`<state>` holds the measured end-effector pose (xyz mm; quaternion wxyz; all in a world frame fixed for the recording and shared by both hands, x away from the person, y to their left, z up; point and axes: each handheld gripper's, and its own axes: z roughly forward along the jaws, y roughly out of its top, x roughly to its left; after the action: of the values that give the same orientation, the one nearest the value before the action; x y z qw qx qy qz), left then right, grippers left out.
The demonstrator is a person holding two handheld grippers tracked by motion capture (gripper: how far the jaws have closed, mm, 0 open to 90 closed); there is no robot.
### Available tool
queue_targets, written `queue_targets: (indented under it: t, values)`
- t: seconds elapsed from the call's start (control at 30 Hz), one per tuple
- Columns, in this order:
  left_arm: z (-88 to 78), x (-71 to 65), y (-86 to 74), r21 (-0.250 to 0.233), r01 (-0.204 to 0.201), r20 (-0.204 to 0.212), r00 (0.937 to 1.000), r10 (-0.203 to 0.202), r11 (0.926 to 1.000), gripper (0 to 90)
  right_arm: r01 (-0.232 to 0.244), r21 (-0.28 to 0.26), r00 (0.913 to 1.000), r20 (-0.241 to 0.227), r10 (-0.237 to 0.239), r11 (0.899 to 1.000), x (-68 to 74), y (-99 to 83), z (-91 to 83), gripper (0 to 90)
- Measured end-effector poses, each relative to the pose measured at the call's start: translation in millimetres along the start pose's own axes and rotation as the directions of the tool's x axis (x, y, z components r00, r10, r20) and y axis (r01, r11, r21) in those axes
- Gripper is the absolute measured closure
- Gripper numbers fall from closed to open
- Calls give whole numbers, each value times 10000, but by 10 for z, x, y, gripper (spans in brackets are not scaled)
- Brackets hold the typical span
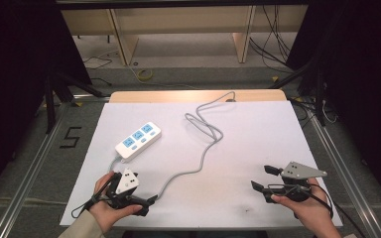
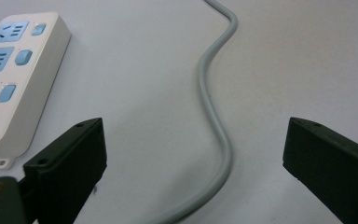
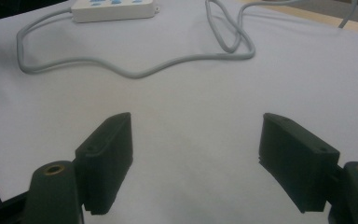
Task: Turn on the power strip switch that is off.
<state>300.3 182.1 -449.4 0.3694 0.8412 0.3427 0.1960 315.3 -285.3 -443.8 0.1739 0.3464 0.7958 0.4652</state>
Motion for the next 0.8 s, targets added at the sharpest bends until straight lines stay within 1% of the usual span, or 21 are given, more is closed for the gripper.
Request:
queue_targets:
  t: [0.03, 0.07, 0.17, 0.23, 0.3, 0.37, 0.4, 0.43, 0.5, 0.53, 0.57, 0.6, 0.67, 0.7, 0.73, 0.77, 0.8]
  values:
    - [0, 5, 0, 66, 13, -25, 10000, -13, 10000, 63, 19, 9, 10000, -6, -19, 10000, -5, 0, -2, 265]
    - [2, 9, -1, 55, 51, -32, 10000, -51, 10000, 80, 8, 61, 10000, 67, -9, 10000, -9, -3, 2, 267]
    - [-4, 17, -1, 34, 85, -35, 10000, -85, 10000, 95, 48, 123, 9999, 108, -50, 9999, -10, -7, 5, 270]
    - [-12, 19, -3, 43, 90, -43, 10000, -90, 10000, 122, 40, 123, 9999, 144, -42, 9999, -8, -7, -2, 271]
    - [-19, 19, -1, -25, 155, -71, 9999, -155, 9999, 147, 34, 68, 9997, 221, -35, 10000, -8, -3, -6, 276]
    - [-27, 25, 3, -85, 122, -104, 9999, -123, 9999, 167, 18, 100, 9997, 243, -20, 9999, -14, -2, -9, 276]
    - [-36, 35, 6, -196, 194, -232, 9995, -199, 9996, 184, 13, 111, 9997, 238, -15, 9999, -15, -3, -8, 277]
    - [-36, 35, 6, -196, 194, -232, 9995, -199, 9996, 216, 13, 111, 9997, 238, -15, 9999, -15, -3, -8, 277]
    - [-43, 53, 10, -321, 293, -387, 9988, -305, 9991, 291, 24, 76, 9997, 237, -26, 10000, -14, -3, -9, 277]
    - [-46, 64, 9, -421, 358, -390, 9985, -375, 9985, 291, 24, 76, 9997, 237, -26, 10000, -14, -3, -9, 277]
    - [-57, 79, 10, -466, 356, -406, 9985, -375, 9983, 368, 6, 71, 9997, 237, -8, 10000, -15, -5, -11, 277]
    - [-65, 85, 11, -563, 451, -474, 9977, -478, 9974, 368, 6, 71, 9997, 237, -8, 10000, -15, -5, -11, 277]
    - [-76, 104, 17, -702, 554, -543, 9968, -592, 9960, 478, 12, 32, 9996, 284, -13, 10000, -21, -4, -14, 282]
    - [-82, 118, 20, -711, 538, -582, 9966, -580, 9960, 604, -14, 12, 9994, 354, 14, 10000, -27, -2, -16, 284]
    - [-87, 127, 23, -735, 587, -619, 9961, -633, 9956, 604, -14, 12, 9994, 354, 14, 10000, -27, -2, -16, 284]
    - [-96, 139, 25, -732, 617, -592, 9961, -661, 9954, 661, -57, 20, 9993, 380, 56, 10000, -27, -2, -19, 285]
    - [-107, 151, 27, -724, 675, -481, 9963, -711, 9951, 703, -53, 16, 9992, 389, 53, 10000, -28, -2, -22, 286]
